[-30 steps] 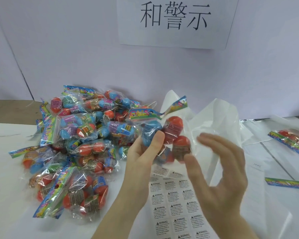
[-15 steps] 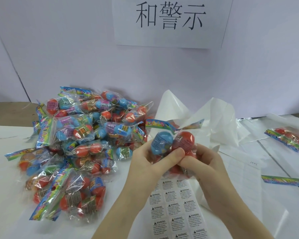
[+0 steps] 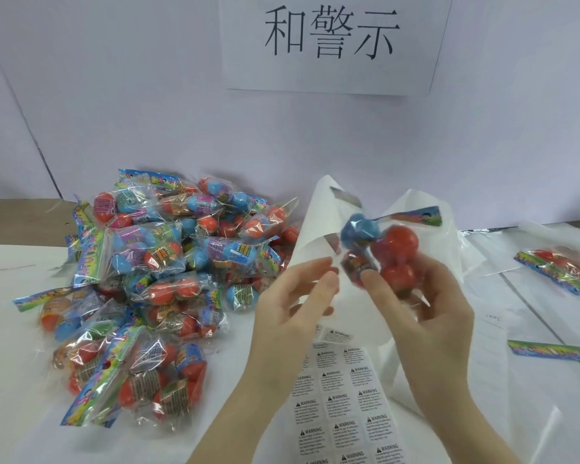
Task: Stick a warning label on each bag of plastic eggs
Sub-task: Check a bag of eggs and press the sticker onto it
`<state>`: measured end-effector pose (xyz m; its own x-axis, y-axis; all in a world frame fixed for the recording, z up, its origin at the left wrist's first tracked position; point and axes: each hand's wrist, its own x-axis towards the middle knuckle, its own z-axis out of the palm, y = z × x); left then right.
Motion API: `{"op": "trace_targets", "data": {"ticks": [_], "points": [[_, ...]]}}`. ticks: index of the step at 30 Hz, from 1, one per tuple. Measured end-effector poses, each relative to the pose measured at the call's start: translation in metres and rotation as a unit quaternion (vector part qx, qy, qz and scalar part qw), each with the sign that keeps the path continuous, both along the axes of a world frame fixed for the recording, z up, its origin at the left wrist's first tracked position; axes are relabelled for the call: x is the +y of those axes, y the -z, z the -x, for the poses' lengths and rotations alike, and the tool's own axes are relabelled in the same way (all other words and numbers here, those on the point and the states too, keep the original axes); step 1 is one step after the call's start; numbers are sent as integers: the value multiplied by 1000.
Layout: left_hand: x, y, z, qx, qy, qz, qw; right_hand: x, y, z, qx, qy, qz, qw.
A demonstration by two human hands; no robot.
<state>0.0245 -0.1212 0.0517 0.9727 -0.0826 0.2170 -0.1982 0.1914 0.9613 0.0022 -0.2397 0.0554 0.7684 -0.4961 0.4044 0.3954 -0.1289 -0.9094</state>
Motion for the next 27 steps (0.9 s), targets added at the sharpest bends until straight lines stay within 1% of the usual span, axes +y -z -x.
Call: {"op": "trace_targets", "data": {"ticks": [2,4,6,7,9,11,12,13,15,17,20,22,27], "points": [[-1,0,2,-10,54,12,998,4,4,3,-57,-21,86,994],[0,-1,2,16,93,72,993,8,8,7,-102,-97,134,981],[3,-4,0,59,117,145,981,10,9,11,-119,-159,108,974],[5,-5,0,78,121,167,975,11,9,12,-126,-158,82,976],[9,-7,-2,113,122,186,968,9,7,13,-136,-95,31,986],[11,-7,-3,137,126,196,963,5,2,10,-104,-33,-30,994],[11,-8,-2,139,131,191,963,2,0,8,-80,-26,-64,994],[11,-9,-2,135,135,183,964,-1,-3,6,-51,-37,-94,994],[10,-9,-2,124,129,167,970,-5,-6,2,11,-91,-129,987],[10,-7,-2,113,117,144,976,-7,-8,1,65,-169,-114,977],[10,-5,-3,89,106,103,985,-5,-9,3,129,-259,-36,956],[11,-4,-3,72,79,68,992,-4,-9,4,155,-283,-26,946],[7,-3,-1,2,14,6,1000,-13,-10,2,202,-310,-48,928]]}}
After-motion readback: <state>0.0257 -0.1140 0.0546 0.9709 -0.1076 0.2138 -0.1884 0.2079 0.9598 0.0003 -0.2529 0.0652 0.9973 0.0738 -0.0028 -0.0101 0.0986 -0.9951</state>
